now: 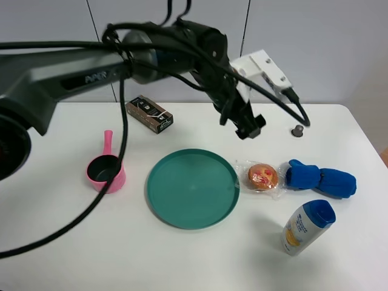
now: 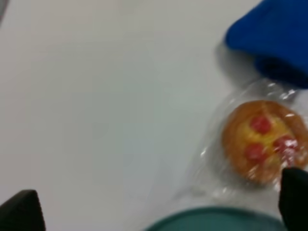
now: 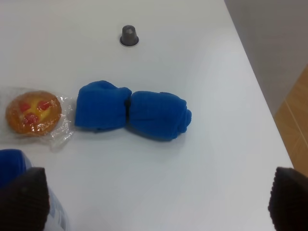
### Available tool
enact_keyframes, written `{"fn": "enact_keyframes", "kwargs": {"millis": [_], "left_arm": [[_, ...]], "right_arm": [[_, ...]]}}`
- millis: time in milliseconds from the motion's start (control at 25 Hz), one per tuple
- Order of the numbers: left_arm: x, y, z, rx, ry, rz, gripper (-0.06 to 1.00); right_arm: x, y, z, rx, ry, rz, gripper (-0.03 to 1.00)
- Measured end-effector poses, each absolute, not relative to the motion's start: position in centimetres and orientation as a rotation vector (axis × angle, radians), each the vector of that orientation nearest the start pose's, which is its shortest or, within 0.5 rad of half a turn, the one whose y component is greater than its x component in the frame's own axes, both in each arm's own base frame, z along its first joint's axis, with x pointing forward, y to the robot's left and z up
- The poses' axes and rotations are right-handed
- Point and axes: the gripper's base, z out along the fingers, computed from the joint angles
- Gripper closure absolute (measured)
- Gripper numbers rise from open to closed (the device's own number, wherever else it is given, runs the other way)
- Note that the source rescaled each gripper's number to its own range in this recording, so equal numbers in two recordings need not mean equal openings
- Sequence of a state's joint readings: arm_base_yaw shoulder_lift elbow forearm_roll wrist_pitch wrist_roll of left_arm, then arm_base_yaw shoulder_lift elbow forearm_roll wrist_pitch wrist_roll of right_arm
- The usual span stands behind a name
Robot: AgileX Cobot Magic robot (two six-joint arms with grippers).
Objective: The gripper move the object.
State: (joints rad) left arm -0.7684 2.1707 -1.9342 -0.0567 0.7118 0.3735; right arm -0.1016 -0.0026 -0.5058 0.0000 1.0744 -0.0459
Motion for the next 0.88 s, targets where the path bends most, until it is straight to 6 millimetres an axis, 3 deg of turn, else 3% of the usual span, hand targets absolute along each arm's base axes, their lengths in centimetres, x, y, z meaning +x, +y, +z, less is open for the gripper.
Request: {"fn": "enact_keyframes", "kwargs": {"millis": [240,480,680,880], "left_arm": [[40.4,-27.2,27.7,1.077,2.205,-0.144,-0.06],[42.8,-19.8,29.9,0.946,2.290,0.001,-0.06],[43.2,-14.5,31.0,0.846,2.374,0.077,-0.06],[41.8,-9.4,30.8,0.742,2.443,0.129,-0.06]], "right_arm": [[-0.7,0.1,27.8,0.057,2.050,-0.092,-0.03],[-0.7,0.1,27.8,0.057,2.050,-0.092,-0.03],[-0.7,0.1,27.8,0.057,2.050,-0.092,-0.03],[-0.7,0.1,27.8,0.057,2.050,-0.092,-0.03]]}}
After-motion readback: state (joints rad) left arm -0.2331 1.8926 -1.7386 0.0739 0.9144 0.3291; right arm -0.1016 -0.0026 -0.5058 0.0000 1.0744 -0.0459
